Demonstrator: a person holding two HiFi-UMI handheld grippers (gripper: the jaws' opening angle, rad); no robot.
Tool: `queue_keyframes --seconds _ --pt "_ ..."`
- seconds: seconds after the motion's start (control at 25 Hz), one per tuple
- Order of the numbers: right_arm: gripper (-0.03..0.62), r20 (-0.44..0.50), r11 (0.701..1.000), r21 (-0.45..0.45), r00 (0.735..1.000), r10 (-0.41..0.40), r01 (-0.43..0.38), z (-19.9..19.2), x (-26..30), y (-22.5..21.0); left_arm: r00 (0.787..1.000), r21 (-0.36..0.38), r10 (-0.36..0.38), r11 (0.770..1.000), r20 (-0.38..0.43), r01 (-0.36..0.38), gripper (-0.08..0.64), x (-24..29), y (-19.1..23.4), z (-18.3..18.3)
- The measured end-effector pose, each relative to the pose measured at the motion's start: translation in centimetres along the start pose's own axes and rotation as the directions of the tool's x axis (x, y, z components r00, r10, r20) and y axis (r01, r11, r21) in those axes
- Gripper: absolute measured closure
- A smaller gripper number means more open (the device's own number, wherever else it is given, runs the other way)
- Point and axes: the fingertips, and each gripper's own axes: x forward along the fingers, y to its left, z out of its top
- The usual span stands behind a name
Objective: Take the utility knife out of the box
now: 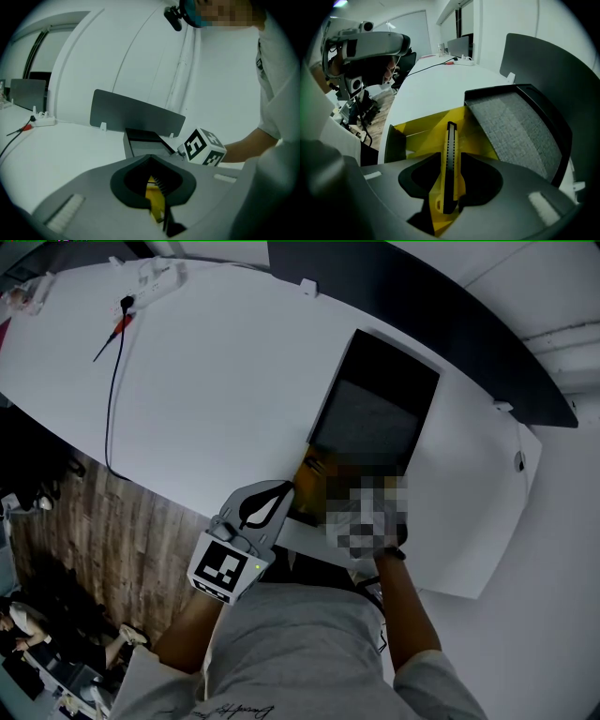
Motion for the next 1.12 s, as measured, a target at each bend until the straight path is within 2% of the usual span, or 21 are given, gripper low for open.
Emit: queue_keyframes --seconds 0.08,0.24,0.48,1.12 --pt "0.442 -0.013 1.000 -0.003 1.000 0.003 -0.003 -0.1 0.3 0.1 1.000 -0.024 0.002 1.000 -0.023 -0.002 0.558 -0.2 0.0 -0.3" --pt "0.442 -0.048 1.000 -0.013 0.999 0.004 -0.005 -0.3 1.0 0.2 1.000 -0.005 0.007 1.000 0.004 -0.007 0.558 -0.3 0.6 -0.5" --pt "0.442 -0.073 1.000 -0.021 0.997 -0.001 -0.001 -0.5 1.4 0.2 1.000 -0.021 0.015 1.000 -0.011 -0.015 0.558 -0.4 1.1 -1.1" --pt "0.462 -0.058 1.000 -0.005 0.998 -0.023 0.022 -0.4 1.4 0.2 1.000 -0.021 0.012 1.000 -0.002 -0.012 0.558 -0.6 1.2 -1.3"
